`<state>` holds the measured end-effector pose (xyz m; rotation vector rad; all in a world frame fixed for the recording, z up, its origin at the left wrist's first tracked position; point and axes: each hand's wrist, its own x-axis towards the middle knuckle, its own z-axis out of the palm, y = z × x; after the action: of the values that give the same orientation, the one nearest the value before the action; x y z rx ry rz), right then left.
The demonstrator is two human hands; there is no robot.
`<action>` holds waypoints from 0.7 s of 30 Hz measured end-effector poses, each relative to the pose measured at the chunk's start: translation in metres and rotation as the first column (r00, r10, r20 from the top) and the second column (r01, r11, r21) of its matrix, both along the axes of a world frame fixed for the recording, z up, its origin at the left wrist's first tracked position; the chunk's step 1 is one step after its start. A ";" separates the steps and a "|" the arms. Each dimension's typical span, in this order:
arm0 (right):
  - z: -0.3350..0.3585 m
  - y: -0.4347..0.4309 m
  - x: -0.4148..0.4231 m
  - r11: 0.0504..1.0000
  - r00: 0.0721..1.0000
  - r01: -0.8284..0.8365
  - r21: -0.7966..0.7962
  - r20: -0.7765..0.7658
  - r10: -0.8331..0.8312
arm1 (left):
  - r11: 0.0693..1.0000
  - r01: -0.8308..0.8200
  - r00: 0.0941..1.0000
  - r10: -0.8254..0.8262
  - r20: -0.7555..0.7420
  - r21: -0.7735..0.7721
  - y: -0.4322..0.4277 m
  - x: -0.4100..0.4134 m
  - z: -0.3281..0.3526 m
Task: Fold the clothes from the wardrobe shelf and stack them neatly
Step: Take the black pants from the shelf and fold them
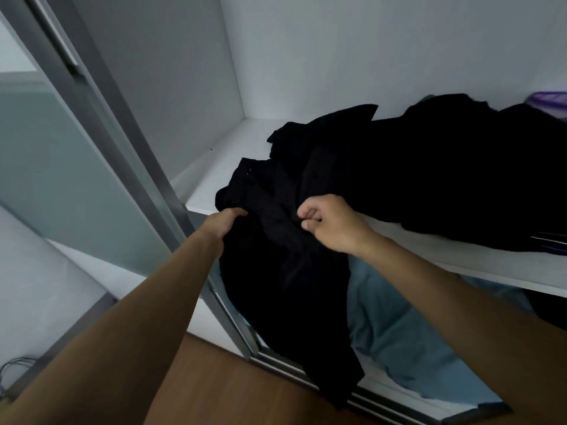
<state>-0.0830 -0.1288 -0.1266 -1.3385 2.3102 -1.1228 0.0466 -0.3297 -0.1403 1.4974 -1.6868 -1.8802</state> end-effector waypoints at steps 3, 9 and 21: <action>-0.006 0.023 0.023 0.978 0.995 -0.102 0.184 0.024 0.099 | 0.978 -0.106 0.993 0.093 -0.080 -0.182 0.003 -0.003 -0.002; 0.019 0.019 0.027 0.988 0.996 0.014 0.156 -0.087 0.000 | 0.871 0.029 0.994 -0.077 -0.079 -0.491 -0.003 0.021 0.015; 0.041 -0.067 0.061 0.977 0.999 -0.032 0.209 -0.021 0.037 | 0.511 0.655 0.735 -0.600 0.314 -0.556 -0.049 0.166 0.052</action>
<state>-0.0221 -0.1958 -0.0852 -1.3146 2.3372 -0.8295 0.2128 -0.3789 -0.0886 0.7047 -2.8108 -1.1790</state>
